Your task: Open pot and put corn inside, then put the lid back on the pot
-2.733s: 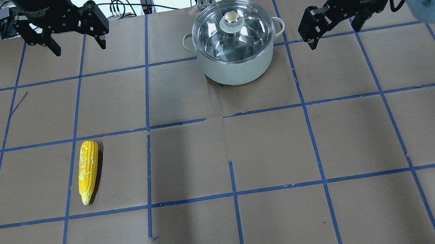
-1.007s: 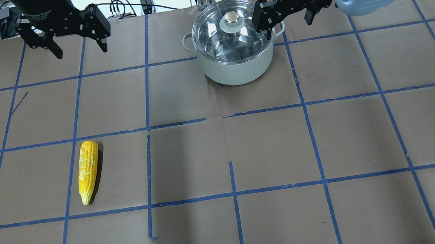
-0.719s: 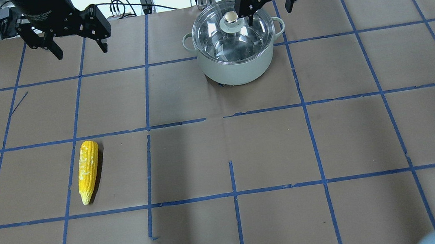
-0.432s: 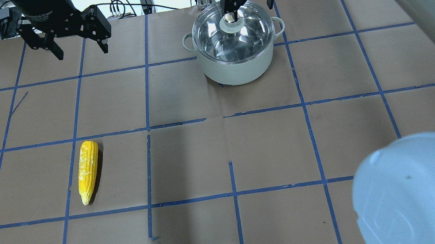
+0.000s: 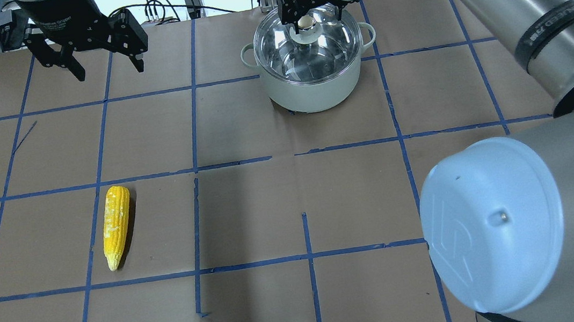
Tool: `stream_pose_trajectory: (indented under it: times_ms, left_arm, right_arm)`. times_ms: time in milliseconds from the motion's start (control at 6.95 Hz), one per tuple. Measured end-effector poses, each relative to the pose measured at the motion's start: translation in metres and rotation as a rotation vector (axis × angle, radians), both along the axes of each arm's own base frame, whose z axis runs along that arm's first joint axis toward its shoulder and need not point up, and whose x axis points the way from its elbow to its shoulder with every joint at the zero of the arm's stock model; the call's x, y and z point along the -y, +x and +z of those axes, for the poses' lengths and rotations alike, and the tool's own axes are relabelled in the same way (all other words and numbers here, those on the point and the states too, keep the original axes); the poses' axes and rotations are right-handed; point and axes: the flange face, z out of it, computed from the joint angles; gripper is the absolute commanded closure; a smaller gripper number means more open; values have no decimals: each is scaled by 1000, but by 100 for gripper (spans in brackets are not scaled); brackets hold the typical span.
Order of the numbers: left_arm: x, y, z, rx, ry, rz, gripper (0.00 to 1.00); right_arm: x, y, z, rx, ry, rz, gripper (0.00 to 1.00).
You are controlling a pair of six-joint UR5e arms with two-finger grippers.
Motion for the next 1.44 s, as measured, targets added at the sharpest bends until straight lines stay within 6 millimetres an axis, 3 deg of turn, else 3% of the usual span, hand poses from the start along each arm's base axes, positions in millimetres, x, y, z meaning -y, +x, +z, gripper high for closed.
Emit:
stream_pose_trajectory:
  times_ms: [432, 863, 1295, 1438]
  left_arm:
    - [6, 4, 5, -11, -18, 9, 0]
    - [6, 6, -3, -4, -4, 10, 0]
    - [5, 6, -4, -2, 0, 11, 0]
    - [5, 6, -5, -2, 1, 11, 0]
  right_arm:
    - [8, 3, 4, 6, -23, -2, 0]
    - [13, 9, -9, 5, -17, 3, 4]
    - [14, 11, -15, 0, -10, 11, 89]
    - [14, 11, -15, -4, -10, 15, 93]
